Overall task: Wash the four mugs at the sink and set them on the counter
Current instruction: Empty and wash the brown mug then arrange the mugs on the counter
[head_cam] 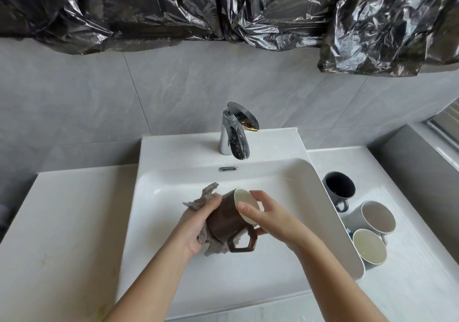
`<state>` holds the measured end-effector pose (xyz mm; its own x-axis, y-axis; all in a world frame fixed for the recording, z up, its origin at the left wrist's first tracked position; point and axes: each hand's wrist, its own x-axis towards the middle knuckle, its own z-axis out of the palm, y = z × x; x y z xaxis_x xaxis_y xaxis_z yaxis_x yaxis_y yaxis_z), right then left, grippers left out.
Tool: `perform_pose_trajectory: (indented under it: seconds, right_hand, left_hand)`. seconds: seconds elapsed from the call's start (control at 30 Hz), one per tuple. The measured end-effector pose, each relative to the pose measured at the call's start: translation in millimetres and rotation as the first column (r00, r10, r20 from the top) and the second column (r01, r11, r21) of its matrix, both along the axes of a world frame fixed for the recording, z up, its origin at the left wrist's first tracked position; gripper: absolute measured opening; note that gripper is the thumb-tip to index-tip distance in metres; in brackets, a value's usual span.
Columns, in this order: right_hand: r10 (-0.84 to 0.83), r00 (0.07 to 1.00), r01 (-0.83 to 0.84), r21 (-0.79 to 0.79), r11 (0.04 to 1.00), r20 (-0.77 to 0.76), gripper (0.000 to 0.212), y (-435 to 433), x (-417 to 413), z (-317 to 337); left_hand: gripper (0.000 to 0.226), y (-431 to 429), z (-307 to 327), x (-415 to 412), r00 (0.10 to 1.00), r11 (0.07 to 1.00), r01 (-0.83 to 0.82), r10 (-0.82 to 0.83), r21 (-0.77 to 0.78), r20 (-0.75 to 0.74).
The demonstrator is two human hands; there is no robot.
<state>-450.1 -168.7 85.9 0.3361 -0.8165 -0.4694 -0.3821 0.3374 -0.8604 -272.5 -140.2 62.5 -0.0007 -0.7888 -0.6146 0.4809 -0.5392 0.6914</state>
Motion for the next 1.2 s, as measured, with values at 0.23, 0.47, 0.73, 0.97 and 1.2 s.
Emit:
perform_pose_trajectory:
  seconds: [0.23, 0.47, 0.73, 0.97, 1.2]
  right_hand:
    - [-0.065, 0.997, 0.060, -0.156, 0.986, -0.030, 0.089, -4.1, 7.0, -12.1]
    - [-0.270, 0.832, 0.204, 0.185, 0.961, 0.484, 0.044, -0.4, 7.5, -11.6]
    - [-0.380, 0.718, 0.162, 0.391, 0.906, 0.583, 0.038, 3.2, 1.8, -13.9]
    - [-0.182, 0.793, 0.183, 0.058, 0.981, 0.581, 0.070, 3.7, -1.6, -17.8]
    - [-0.271, 0.621, 0.236, 0.154, 0.960, 0.736, 0.088, 22.0, 5.5, -18.2]
  left_hand:
    - [0.034, -2.5, 11.4, -8.9, 0.997, 0.995, -0.017, 0.025, -0.100, 0.073]
    - [0.037, 4.6, 7.7, -17.2, 0.899, 0.786, 0.093, 0.197, -0.612, 0.390]
    - [0.042, 7.6, 5.5, -5.4, 0.561, 0.493, 0.593, 0.314, -0.637, 0.766]
    - [0.029, -10.7, 40.6, -14.1, 0.639, 0.768, 0.353, 0.219, -0.534, 0.737]
    - [0.050, -11.8, 25.0, -7.6, 0.781, 0.943, 0.182, 0.033, -0.279, 0.623]
